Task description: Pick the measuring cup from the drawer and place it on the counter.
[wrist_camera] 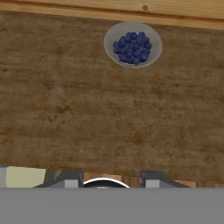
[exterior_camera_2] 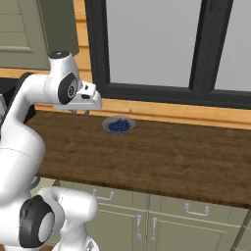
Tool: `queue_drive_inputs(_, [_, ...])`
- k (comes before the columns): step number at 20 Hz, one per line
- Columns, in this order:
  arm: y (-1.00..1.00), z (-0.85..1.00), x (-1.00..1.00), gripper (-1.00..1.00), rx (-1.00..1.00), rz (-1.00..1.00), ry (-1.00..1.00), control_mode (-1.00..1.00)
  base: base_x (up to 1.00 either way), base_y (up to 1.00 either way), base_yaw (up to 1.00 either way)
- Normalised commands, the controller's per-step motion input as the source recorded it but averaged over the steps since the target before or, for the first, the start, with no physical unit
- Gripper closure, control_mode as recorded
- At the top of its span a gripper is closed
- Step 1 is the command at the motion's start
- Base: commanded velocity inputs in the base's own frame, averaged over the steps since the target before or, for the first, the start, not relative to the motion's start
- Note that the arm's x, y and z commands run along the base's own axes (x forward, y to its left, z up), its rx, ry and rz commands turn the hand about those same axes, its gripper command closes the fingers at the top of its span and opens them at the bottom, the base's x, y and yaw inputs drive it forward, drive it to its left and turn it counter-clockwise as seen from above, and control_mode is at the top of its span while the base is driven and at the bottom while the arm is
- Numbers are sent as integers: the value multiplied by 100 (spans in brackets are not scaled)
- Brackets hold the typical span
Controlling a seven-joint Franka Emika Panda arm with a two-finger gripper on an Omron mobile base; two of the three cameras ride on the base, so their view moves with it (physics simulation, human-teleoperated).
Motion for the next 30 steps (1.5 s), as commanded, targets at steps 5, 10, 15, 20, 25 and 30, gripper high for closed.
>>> queue_drive_inputs(5, [5,0,-37,-100,0,0,0,-100,0,0,0])
queue_drive_inputs(10, [31,-14,-64,-100,0,0,0,-100,0,0,0])
queue_drive_inputs(15, [70,-25,-66,-100,0,0,0,-100,0,0,0])
queue_drive_inputs(20, [91,-43,-58,-100,2,-4,0,-100,0,0,0])
queue_drive_inputs(25, [98,-51,-35,-100,4,-7,6,-100,0,0,0])
queue_drive_inputs(30, [85,-59,-42,-100,6,-7,7,-100,0,0,0])
